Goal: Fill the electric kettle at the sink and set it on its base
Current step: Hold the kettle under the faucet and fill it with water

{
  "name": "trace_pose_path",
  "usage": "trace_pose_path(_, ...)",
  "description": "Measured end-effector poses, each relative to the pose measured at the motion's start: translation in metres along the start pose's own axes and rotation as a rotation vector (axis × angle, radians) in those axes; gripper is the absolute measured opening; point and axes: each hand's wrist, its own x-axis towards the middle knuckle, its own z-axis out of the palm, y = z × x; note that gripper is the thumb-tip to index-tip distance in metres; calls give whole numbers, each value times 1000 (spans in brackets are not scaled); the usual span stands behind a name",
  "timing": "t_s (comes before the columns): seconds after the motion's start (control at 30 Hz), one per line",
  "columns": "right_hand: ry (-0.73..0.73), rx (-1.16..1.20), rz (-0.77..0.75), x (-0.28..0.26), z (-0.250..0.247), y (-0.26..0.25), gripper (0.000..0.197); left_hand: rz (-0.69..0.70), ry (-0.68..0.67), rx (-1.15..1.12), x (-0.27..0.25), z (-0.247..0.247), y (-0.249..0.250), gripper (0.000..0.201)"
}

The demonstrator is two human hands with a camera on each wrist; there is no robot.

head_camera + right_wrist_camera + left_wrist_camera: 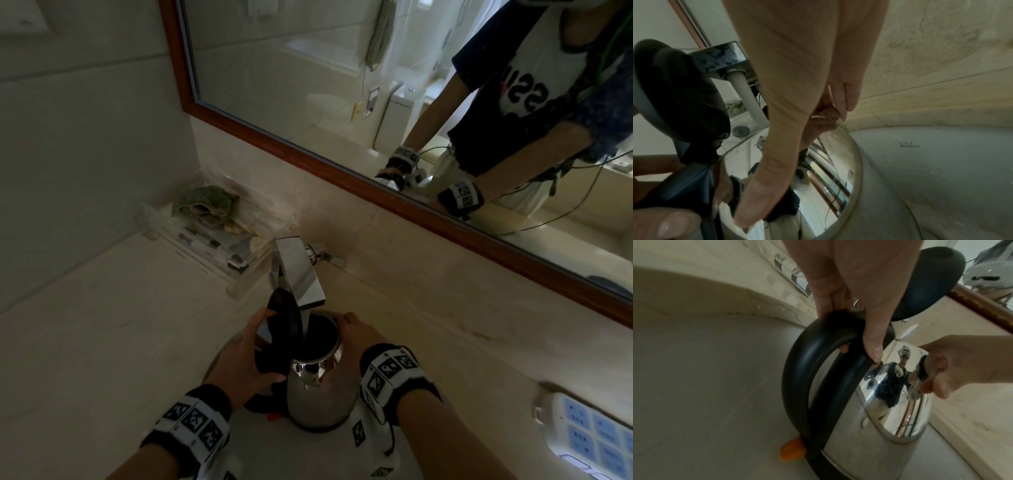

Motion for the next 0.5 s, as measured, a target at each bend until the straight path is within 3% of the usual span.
trace_pose_path(0.17, -1, 43, -4, 2, 0, 0, 90, -48, -14, -17, 0, -3, 3, 99)
trace_pose_path(0.5, -21, 19, -24, 7, -3, -6, 111, -78, 7, -45, 0, -4, -3, 97)
